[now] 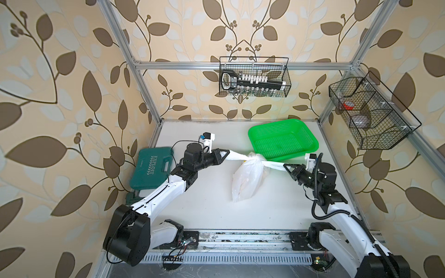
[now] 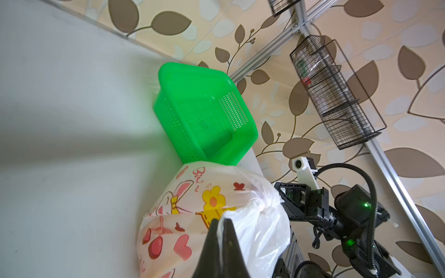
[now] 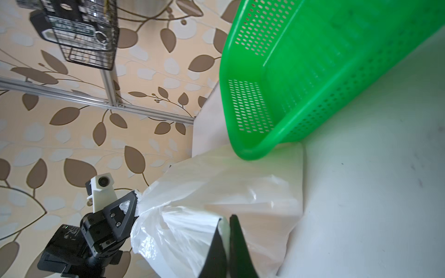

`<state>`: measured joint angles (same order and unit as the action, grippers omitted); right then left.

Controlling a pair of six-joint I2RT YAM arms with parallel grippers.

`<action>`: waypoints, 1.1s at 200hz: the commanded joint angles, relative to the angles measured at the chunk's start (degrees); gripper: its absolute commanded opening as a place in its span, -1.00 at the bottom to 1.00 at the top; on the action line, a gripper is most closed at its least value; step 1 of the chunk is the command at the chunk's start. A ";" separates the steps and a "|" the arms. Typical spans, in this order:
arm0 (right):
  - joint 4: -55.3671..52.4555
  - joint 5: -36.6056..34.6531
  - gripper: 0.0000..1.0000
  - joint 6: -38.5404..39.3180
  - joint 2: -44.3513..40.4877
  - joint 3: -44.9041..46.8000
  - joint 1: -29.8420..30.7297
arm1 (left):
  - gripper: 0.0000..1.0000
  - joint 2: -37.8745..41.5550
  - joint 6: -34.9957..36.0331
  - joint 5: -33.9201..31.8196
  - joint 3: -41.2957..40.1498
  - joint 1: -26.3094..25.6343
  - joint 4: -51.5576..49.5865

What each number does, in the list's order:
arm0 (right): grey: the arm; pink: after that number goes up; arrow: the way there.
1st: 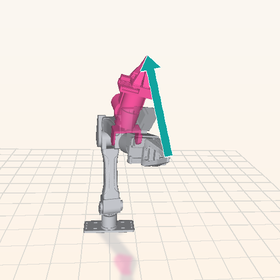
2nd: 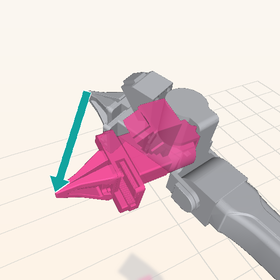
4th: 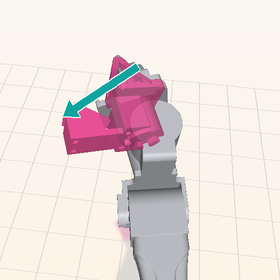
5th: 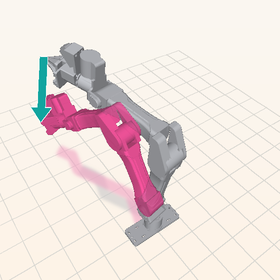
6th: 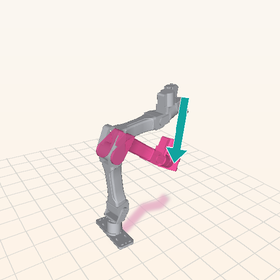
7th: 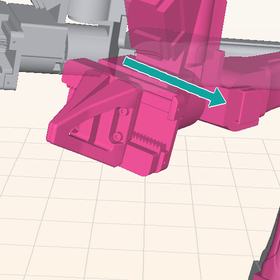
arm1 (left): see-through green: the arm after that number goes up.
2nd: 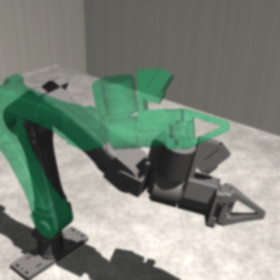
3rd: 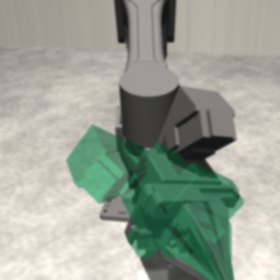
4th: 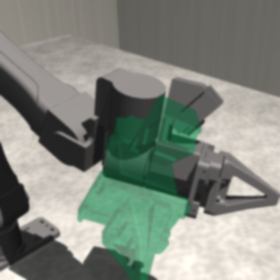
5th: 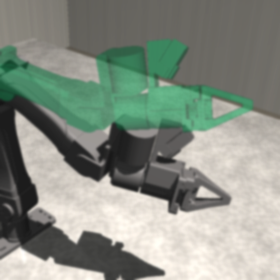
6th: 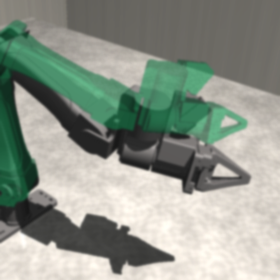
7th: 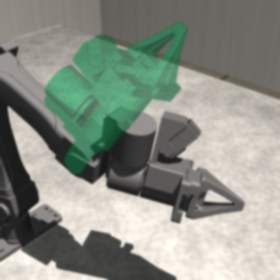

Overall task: Place the pears into plastic bags & tie knots
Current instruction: Tie the plastic bag at the center of the board, then reset both arms

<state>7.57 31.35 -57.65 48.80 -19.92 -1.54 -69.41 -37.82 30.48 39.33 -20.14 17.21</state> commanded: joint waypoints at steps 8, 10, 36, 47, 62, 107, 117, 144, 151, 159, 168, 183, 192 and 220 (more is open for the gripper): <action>-5.39 -12.98 -1.00 -1.33 -1.55 3.99 -3.12 | -1.00 1.03 -0.40 -9.40 -5.55 5.04 2.38; -5.38 -13.05 -1.00 -1.33 -1.74 4.25 -3.12 | -1.00 1.03 -0.49 -9.50 -6.04 5.16 2.69; -5.33 -11.98 -1.00 -1.57 -1.88 4.98 -3.60 | -1.00 0.43 -0.76 -11.13 -8.69 5.81 3.53; -5.38 -11.86 -1.00 -1.57 -1.95 4.69 -3.58 | -1.00 0.17 -0.76 -11.36 -8.54 5.81 3.31; -5.33 -11.21 -1.00 -1.37 -1.65 3.84 -3.57 | -1.00 -0.02 -0.52 -12.15 -7.81 5.81 2.28; -8.02 -9.17 0.17 0.43 -0.23 -0.32 -3.58 | 0.48 0.82 1.10 -14.16 -2.74 5.88 -4.24; -10.79 -10.30 0.97 1.64 -0.97 -1.96 -3.58 | 0.98 2.52 2.20 -17.42 -1.16 5.97 -8.12; -19.65 -14.84 1.00 5.64 -3.37 -7.95 -4.10 | 0.98 7.86 6.66 -25.04 3.50 7.62 -17.07; -21.79 -16.46 1.00 6.54 -3.68 -9.55 -4.33 | 0.98 8.58 7.91 -26.84 5.35 8.35 -19.81; -24.04 -18.51 1.00 8.44 -3.86 -11.38 -4.65 | 0.98 9.21 9.16 -29.71 7.33 9.07 -23.05; -26.95 -21.08 1.00 10.31 -3.65 -13.74 -5.17 | 0.98 9.91 10.61 -33.11 9.08 9.95 -26.16; -31.93 -27.74 1.00 13.26 -3.27 -18.02 -6.78 | 0.98 11.96 13.30 -40.05 9.44 11.38 -27.69; -33.81 -33.77 1.00 14.98 -3.29 -20.42 -7.47 | 0.98 13.43 15.85 -44.41 8.78 12.01 -27.03; -31.44 -54.67 1.00 18.38 -0.49 -24.31 -8.18 | 0.98 18.35 30.55 -53.88 -1.08 12.78 -11.33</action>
<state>-21.71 -2.17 -44.66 46.26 -41.91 -9.32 -54.33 -22.20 -10.96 44.99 -8.01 -2.96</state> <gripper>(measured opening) 0.997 0.989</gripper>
